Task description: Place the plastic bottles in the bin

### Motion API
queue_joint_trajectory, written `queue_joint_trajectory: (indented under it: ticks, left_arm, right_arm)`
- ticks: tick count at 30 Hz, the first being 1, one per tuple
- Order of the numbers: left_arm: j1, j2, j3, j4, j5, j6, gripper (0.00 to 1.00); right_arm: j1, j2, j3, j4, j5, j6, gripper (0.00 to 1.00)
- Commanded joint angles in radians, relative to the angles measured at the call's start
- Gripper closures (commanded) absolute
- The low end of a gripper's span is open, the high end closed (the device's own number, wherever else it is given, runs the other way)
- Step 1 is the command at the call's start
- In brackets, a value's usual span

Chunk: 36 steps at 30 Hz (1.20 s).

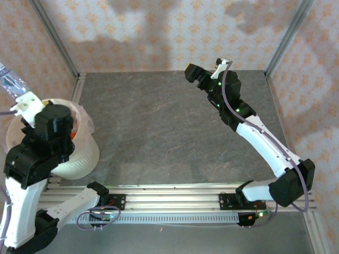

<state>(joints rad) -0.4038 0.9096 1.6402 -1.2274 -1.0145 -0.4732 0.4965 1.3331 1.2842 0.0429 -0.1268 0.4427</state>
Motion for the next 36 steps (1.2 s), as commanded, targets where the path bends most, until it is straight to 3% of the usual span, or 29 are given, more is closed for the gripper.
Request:
queue_joint_trajectory:
  ticks: [1, 4, 9, 12, 14, 17, 19, 22, 30, 36]
  left_arm:
    - [0.123, 0.071, 0.013, -0.207, 0.025, -0.068, 0.68]
    - [0.274, 0.128, -0.023, -0.197, 0.201, -0.022, 0.71]
    - [0.435, 0.173, -0.053, -0.169, 0.285, -0.007, 0.67]
    - [0.51, 0.214, -0.066, -0.191, 0.32, -0.023, 0.58]
    - [0.513, 0.223, -0.077, -0.19, 0.353, -0.03, 0.49]
    - [0.514, 0.206, -0.084, -0.177, 0.433, -0.027, 0.23]
    - [0.514, 0.18, -0.094, -0.163, 0.477, -0.013, 0.19]
    - [0.514, 0.145, -0.084, -0.172, 0.501, -0.012, 0.0]
    - [0.514, 0.089, 0.062, -0.275, 0.565, -0.021, 0.0]
    - [0.514, -0.008, 0.182, -0.337, 0.709, -0.045, 0.0]
  right_arm:
    - [-0.004, 0.011, 0.047, -0.017, -0.017, 0.014, 0.01]
    - [-0.003, 0.012, 0.046, -0.022, -0.024, 0.022, 0.01]
    - [-0.003, -0.002, 0.046, -0.047, -0.02, 0.01, 0.01]
    - [-0.003, -0.003, 0.052, -0.062, -0.014, -0.004, 0.01]
    - [-0.003, -0.002, 0.059, -0.069, -0.014, -0.007, 0.01]
    - [-0.004, 0.001, 0.06, -0.069, -0.01, -0.006, 0.01]
    - [-0.004, 0.006, 0.064, -0.07, -0.01, -0.002, 0.01]
    - [-0.003, 0.017, 0.072, -0.072, -0.017, 0.006, 0.01]
    - [-0.002, 0.049, 0.097, -0.074, -0.045, 0.043, 0.01]
    - [-0.003, 0.067, 0.114, -0.082, -0.045, 0.043, 0.01]
